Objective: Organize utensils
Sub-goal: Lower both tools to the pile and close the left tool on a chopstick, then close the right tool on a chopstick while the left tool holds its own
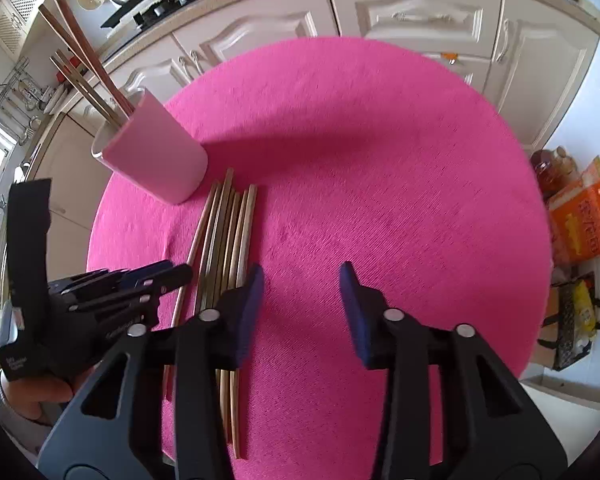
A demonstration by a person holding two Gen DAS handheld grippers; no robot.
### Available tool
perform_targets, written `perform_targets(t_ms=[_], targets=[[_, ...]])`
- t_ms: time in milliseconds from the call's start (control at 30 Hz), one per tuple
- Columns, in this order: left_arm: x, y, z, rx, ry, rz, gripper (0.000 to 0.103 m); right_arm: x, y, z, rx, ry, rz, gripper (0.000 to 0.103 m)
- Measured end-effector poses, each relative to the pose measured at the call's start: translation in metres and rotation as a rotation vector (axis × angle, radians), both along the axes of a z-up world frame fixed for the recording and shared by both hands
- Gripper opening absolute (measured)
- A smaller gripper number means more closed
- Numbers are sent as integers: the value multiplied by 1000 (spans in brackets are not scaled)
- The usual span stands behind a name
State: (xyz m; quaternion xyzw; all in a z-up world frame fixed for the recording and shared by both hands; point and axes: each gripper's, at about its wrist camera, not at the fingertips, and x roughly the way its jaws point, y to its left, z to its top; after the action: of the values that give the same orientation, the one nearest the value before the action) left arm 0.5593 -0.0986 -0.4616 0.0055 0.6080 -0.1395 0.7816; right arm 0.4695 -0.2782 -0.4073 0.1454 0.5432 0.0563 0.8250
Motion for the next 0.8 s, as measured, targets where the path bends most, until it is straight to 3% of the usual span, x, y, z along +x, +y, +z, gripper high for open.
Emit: perform_targets(t_ms=[300, 367, 800], targets=[[15, -15, -5, 56, 3, -47, 12, 13, 11, -10, 6, 50, 23, 34], [18, -18, -6, 77, -2, -50, 7, 16, 15, -11, 10, 60, 37, 32], [-5, 21, -6, -11, 49, 40, 6, 41, 62, -37, -25, 196, 171, 12]])
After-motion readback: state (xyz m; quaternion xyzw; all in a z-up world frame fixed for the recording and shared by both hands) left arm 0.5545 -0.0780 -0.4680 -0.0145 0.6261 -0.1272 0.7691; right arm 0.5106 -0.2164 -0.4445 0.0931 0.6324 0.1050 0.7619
